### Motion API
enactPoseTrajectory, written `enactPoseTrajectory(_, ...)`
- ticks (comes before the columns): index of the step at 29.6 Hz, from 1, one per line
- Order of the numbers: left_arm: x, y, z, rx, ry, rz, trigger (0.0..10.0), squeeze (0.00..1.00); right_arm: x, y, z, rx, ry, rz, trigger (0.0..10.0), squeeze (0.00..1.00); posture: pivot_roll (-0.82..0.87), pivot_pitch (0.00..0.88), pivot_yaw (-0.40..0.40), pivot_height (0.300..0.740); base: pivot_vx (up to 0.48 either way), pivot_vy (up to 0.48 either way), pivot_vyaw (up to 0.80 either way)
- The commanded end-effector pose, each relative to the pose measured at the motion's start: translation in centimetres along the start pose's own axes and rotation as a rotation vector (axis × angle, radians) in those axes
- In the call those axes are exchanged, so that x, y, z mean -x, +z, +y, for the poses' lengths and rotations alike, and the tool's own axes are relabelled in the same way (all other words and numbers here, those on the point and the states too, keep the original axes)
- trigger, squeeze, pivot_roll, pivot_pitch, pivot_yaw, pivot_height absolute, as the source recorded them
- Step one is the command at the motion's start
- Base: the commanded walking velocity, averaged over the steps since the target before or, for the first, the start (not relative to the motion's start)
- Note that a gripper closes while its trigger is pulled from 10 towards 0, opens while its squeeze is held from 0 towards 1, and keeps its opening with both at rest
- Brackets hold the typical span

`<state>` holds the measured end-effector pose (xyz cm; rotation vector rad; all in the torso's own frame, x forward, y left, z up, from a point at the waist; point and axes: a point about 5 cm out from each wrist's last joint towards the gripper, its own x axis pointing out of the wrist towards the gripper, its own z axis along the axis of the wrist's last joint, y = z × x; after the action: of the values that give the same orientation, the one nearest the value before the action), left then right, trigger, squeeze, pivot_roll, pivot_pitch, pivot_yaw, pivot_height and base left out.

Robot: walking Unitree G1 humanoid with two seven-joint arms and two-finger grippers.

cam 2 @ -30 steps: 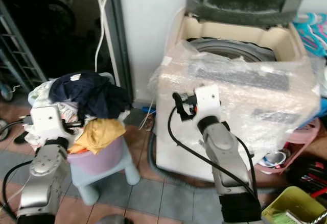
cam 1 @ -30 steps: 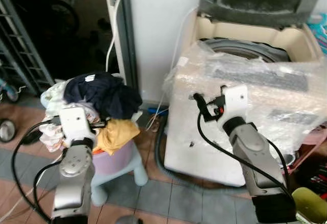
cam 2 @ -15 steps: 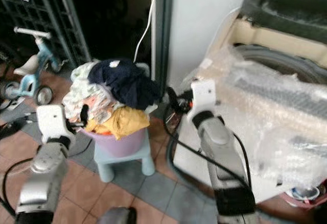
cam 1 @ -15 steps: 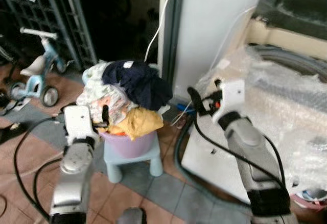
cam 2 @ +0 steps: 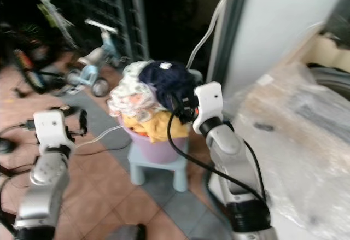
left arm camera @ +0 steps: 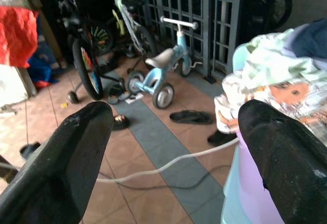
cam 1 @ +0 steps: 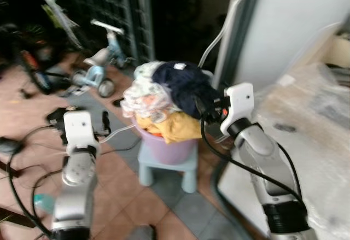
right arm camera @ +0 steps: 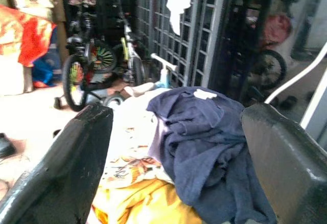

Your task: Clothes washing

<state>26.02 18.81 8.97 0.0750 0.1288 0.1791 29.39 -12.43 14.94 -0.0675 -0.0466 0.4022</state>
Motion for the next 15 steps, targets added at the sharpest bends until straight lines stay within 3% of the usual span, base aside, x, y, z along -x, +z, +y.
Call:
enactPoseTrajectory(1, -0.2, 0.3, 0.3, -0.008, 0.003, -0.011, 10.0, 0.00, 0.0, 0.4, 0.0, 0.005, 0.003, -0.020, 10.0, 0.00, -0.03, 0.000, 0.008, 0.740, 0.247, 0.000, 0.00)
enactPoseTrajectory(15, -0.3, 0.6, 0.6, -0.007, 0.012, -0.015, 10.0, 0.00, -0.2, -0.7, 0.5, 0.011, 0.007, 0.024, 10.0, 0.00, 0.00, 0.000, 0.012, 0.740, 0.318, 0.000, 0.00)
